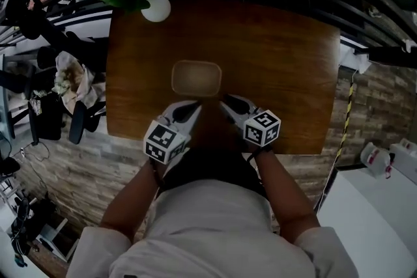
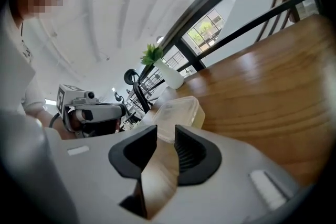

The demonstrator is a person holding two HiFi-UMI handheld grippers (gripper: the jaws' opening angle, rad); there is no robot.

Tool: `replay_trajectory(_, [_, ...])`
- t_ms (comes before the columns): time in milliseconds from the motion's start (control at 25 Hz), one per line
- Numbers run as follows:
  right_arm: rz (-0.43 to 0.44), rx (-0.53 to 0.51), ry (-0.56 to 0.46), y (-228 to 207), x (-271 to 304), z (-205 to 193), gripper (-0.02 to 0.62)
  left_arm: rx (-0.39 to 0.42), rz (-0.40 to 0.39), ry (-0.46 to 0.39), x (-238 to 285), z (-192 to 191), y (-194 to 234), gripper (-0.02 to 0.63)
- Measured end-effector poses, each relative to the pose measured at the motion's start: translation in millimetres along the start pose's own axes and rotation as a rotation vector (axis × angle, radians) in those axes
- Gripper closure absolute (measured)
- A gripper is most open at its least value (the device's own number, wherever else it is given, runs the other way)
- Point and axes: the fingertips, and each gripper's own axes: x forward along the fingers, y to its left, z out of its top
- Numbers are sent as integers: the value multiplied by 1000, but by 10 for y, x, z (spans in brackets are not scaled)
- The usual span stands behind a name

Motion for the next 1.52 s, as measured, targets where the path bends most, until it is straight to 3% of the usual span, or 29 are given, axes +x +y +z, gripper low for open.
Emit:
replay_trajectory(560, [56, 103, 38, -303, 217, -261, 503, -47, 21, 35, 191, -209, 158, 603])
replay_trajectory(960, [113, 132, 64, -267, 377, -314, 503, -50, 25, 44, 229, -262, 226, 603])
replay_trajectory(1520, [92, 146, 88, -307, 363, -355, 578, -74, 43, 36, 177, -291, 228, 603])
